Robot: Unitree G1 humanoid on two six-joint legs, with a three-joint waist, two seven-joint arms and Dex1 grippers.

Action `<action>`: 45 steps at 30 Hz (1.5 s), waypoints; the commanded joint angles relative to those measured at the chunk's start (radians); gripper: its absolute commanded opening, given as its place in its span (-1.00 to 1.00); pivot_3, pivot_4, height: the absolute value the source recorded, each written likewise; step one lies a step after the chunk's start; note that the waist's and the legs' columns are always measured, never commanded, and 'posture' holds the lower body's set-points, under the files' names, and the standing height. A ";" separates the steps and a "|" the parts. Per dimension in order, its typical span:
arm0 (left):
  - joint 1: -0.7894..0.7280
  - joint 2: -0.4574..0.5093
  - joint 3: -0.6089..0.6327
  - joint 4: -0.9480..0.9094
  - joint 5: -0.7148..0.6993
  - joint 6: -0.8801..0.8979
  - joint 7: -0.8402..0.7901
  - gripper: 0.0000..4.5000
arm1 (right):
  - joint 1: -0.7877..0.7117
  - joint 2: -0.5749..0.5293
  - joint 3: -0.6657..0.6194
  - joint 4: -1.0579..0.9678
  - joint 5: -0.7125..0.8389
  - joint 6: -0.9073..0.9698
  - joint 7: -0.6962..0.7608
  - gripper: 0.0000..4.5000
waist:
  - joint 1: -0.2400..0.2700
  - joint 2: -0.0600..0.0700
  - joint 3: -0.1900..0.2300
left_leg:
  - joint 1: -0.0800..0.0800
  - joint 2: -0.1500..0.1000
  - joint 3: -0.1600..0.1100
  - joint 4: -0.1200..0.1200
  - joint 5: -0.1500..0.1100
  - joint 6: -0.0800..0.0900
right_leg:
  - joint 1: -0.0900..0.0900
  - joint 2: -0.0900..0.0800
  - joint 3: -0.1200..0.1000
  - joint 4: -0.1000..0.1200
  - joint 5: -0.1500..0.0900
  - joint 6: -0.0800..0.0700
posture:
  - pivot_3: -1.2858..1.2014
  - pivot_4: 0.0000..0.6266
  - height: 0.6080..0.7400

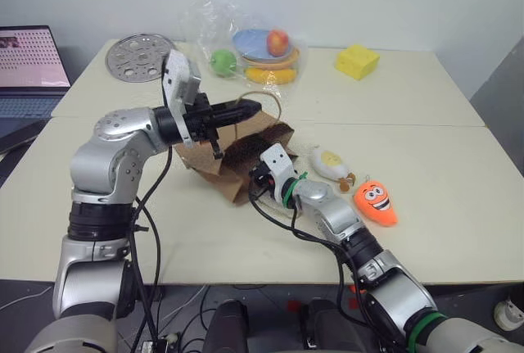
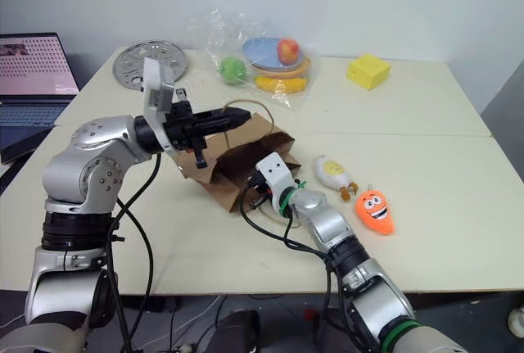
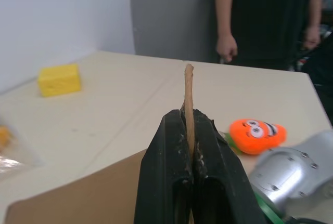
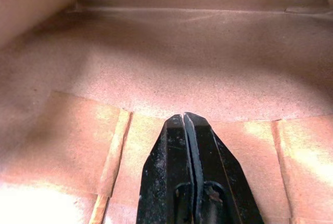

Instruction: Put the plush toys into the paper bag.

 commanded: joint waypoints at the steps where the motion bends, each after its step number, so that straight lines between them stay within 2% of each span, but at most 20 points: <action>1: -0.057 -0.015 0.054 0.006 -0.016 -0.036 0.045 -1.00 | 0.008 0.010 -0.011 0.046 -0.043 0.010 -0.032 -0.98 | 0.000 0.000 0.000 | 0.000 0.000 0.000 0.000 0.000 0.000 | 0.000 0.000 0.000 0.000 0.000 0.000 | 0.03 -0.52 1.00; 8: -0.158 -0.067 0.172 0.046 -0.119 -0.007 0.152 -1.00 | 0.024 0.017 0.007 0.040 -0.078 0.022 0.002 -0.98 | -0.001 0.000 0.000 | 0.001 0.000 0.000 0.000 0.000 0.000 | 0.001 0.000 0.000 0.000 0.000 0.001 | 0.03 -0.52 1.00; 13: -0.180 -0.076 0.205 0.057 -0.161 0.013 0.188 -1.00 | 0.029 0.018 -0.005 0.040 -0.096 0.022 0.001 -0.98 | -0.001 0.000 0.000 | 0.001 0.000 0.000 0.000 0.000 0.000 | 0.001 0.000 0.000 0.000 0.001 0.001 | 0.03 -0.52 1.00; 21: -0.028 -0.023 0.083 0.021 -0.066 -0.038 0.062 -1.00 | 0.021 0.011 -0.045 0.006 -0.078 0.020 0.020 -0.98 | -0.001 0.000 0.000 | 0.001 0.000 0.000 0.000 0.000 0.000 | 0.001 0.000 0.000 0.000 0.001 0.001 | 0.03 -0.52 1.00; 26: 0.024 -0.024 0.061 -0.006 -0.090 -0.001 0.029 -1.00 | 0.049 0.021 -0.099 -0.106 0.010 -0.031 0.100 -0.98 | 0.002 0.000 0.000 | -0.001 0.000 0.000 0.000 0.000 0.000 | 0.001 -0.001 0.000 -0.001 0.001 0.001 | 0.03 -0.52 1.00; 29: 0.040 -0.015 0.048 -0.016 -0.093 0.015 0.007 -1.00 | 0.076 0.002 -0.140 -0.241 0.070 0.022 0.133 -0.98 | 0.001 0.000 0.000 | -0.001 -0.001 0.001 0.000 0.000 0.000 | 0.001 -0.001 0.000 -0.001 0.001 0.001 | 0.03 -0.52 1.00; 32: 0.045 -0.010 0.036 -0.025 -0.094 0.033 -0.011 -1.00 | 0.124 -0.059 -0.195 -0.484 0.157 0.140 0.160 -0.98 | 0.001 0.000 0.000 | -0.001 0.000 0.000 -0.001 0.000 0.000 | 0.000 -0.001 0.000 -0.001 0.001 0.001 | 0.03 -0.52 1.00; 34: 0.045 -0.012 0.028 -0.021 -0.088 0.032 -0.019 -1.00 | 0.168 -0.145 -0.226 -0.678 0.211 0.239 0.183 -0.98 | 0.004 0.000 0.000 | -0.001 0.000 -0.001 -0.001 0.000 0.000 | 0.000 -0.001 -0.001 -0.001 0.001 0.001 | 0.03 -0.52 1.00; 37: 0.042 -0.018 0.024 -0.009 -0.088 0.032 -0.024 -1.00 | 0.246 -0.262 -0.315 -0.918 0.313 0.380 0.188 -0.74 | 0.008 0.000 0.000 | -0.001 -0.001 -0.001 -0.002 -0.001 -0.001 | 0.000 -0.002 -0.001 -0.002 0.000 0.001 | 0.03 -0.52 1.00; 42: 0.032 -0.026 0.012 0.012 -0.077 0.024 -0.033 -1.00 | 0.467 -0.447 -0.548 -1.160 0.412 0.488 0.178 0.03 | 0.006 0.000 0.000 | -0.001 -0.001 0.000 -0.002 -0.001 -0.001 | 0.001 -0.002 -0.001 -0.003 0.000 0.000 | 0.03 -0.52 1.00; 45: 0.032 -0.022 0.007 0.014 -0.081 0.028 -0.043 -1.00 | 0.536 -0.490 -0.609 -1.203 0.452 0.522 0.156 0.51 | 0.002 0.000 0.000 | -0.001 -0.001 0.000 -0.001 -0.001 -0.001 | 0.001 -0.001 -0.001 -0.003 -0.001 0.000 | 0.03 -0.52 1.00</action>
